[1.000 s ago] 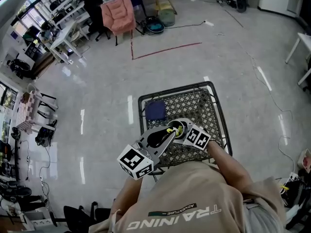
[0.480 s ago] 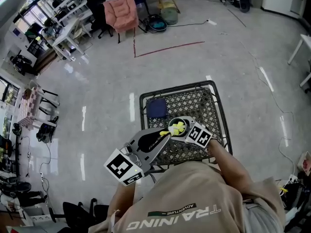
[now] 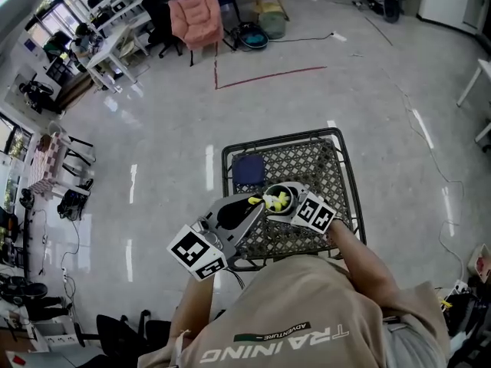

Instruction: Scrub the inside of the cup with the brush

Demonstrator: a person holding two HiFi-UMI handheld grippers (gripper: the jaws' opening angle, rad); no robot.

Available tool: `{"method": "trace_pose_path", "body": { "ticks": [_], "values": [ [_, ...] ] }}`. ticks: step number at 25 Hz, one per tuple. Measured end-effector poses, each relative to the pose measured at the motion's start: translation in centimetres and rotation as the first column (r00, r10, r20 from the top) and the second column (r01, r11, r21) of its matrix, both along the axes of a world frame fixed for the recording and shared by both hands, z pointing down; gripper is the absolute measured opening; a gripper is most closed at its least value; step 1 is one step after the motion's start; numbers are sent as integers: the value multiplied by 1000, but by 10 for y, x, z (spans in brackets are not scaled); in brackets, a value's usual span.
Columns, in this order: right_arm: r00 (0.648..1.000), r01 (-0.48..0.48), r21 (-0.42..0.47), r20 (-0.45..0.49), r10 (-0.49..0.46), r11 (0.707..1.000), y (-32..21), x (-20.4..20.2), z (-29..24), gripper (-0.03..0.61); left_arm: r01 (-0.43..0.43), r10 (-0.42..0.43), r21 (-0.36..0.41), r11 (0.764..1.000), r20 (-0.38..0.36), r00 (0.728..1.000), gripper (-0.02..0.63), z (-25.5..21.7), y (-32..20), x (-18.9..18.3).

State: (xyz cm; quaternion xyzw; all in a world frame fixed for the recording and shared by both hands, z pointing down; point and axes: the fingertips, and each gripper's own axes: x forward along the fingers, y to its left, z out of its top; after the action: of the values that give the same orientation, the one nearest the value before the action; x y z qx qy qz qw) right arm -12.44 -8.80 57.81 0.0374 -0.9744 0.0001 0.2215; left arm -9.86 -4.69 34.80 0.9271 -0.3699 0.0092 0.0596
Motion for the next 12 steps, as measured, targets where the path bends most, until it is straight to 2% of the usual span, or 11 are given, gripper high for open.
{"method": "trace_pose_path", "body": {
  "ticks": [8,12],
  "values": [
    [999,-41,-8,16,41,999,-10,4,-2,399,41,-41,-49,998,5,999,58,22,-4,-17],
    [999,-34,-18,26,34,999,-9,3,-3,399,42,-41,-37,998,29,999,58,17,5,-18]
  ]
}}
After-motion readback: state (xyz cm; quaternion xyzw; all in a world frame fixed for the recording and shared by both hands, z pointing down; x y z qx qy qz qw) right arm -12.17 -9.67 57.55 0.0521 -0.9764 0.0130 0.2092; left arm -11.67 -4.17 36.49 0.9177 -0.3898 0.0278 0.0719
